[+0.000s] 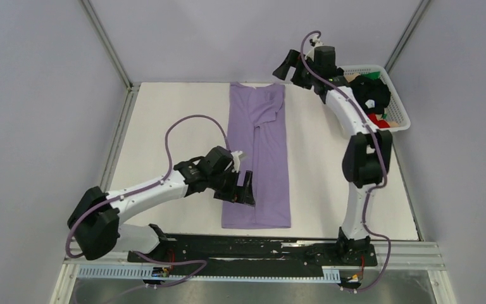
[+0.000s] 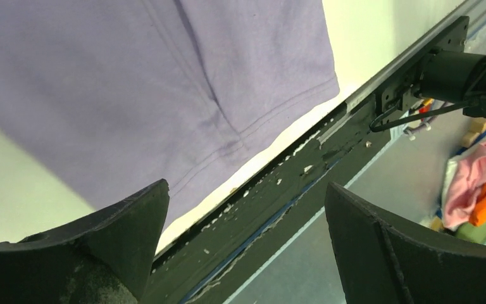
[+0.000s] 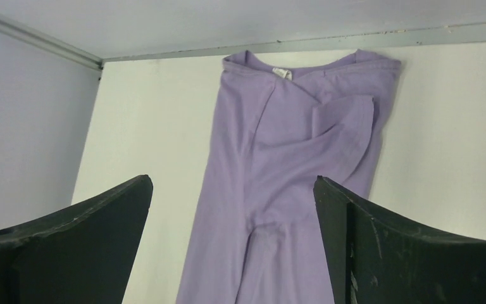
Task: Fold and stack the t-shirts
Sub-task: Rotate the tshirt 90 degrees, then grab the bottom of the folded rectangular tshirt with both arms
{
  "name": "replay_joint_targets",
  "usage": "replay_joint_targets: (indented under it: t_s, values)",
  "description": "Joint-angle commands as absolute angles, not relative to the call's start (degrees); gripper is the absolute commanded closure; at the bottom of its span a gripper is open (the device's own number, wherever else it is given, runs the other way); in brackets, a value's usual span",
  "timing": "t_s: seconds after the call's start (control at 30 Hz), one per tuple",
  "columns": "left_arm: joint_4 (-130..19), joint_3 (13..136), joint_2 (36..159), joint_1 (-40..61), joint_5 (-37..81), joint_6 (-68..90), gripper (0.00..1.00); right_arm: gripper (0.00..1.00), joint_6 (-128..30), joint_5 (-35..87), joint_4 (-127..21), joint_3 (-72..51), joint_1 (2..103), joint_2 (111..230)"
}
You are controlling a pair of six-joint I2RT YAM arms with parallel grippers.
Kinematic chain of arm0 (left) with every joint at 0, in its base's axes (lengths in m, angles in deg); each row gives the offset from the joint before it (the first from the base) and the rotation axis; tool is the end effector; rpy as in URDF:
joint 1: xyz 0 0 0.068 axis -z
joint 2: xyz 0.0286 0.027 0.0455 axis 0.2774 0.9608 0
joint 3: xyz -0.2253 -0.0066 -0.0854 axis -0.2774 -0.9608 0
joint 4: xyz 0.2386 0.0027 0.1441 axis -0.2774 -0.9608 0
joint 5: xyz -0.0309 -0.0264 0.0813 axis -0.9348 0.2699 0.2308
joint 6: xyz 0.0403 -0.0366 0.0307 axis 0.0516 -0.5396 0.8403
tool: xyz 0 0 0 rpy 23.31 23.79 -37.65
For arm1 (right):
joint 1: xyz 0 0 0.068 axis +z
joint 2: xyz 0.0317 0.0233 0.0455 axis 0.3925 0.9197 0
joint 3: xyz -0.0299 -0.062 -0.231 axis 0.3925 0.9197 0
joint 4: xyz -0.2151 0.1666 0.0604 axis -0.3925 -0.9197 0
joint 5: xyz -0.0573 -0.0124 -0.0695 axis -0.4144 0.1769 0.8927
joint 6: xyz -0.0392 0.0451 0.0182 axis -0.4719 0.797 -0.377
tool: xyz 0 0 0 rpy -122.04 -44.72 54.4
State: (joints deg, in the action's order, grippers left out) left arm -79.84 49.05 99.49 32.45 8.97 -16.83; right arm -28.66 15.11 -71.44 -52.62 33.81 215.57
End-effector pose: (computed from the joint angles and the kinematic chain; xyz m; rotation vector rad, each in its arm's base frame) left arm 0.1842 -0.2349 0.1597 0.3829 2.7420 -1.0053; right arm 0.5200 0.1133 0.2638 0.1037 2.1056 0.7303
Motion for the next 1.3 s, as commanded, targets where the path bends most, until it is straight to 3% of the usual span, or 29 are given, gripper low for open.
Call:
replay_joint_targets:
  t_s: [0.0, 0.2, 0.4, 0.63, 0.87, 1.03, 1.23, 1.27]
  values:
    - [-91.73, 49.84, 91.49, 32.5, 17.84, -15.22, 0.0, 0.0, -30.69, 14.46, -70.83, -32.03, 34.6, 197.15]
    - [-96.59, 42.96, 84.81, 32.37, 21.73, -20.38, 0.0, 0.0, -23.18, 15.5, -71.75, 1.93, 36.66, 174.75]
    - [-89.53, 33.84, 82.76, 32.37, 17.55, -26.41, 0.12, 0.02, -16.05, 13.73, -74.54, 23.99, 44.05, 158.98]
    - [-84.51, 33.25, 87.72, 32.41, 16.79, -26.46, 0.27, 0.09, -9.57, 14.23, -85.37, 32.7, 55.92, 149.44]
    - [-82.58, 33.97, 93.82, 32.41, 15.77, -25.83, 0.49, 0.27, -6.05, 14.33, -87.42, 36.9, 62.72, 148.52]
    - [-80.89, 34.4, 96.06, 32.41, 15.67, -25.62, 0.58, 0.39, -4.66, 16.81, -87.19, 38.71, 65.61, 150.09]
    - [-80.7, 34.97, 99.26, 32.41, 14.82, -24.88, 0.77, 0.46, -4.97, 21.78, -84.9, 39.63, 65.74, 152.38]
    - [-80.82, 35.04, 99.5, 32.41, 14.81, -24.8, 0.84, 0.47, -4.98, 22.53, -84.55, 39.66, 65.74, 152.83]
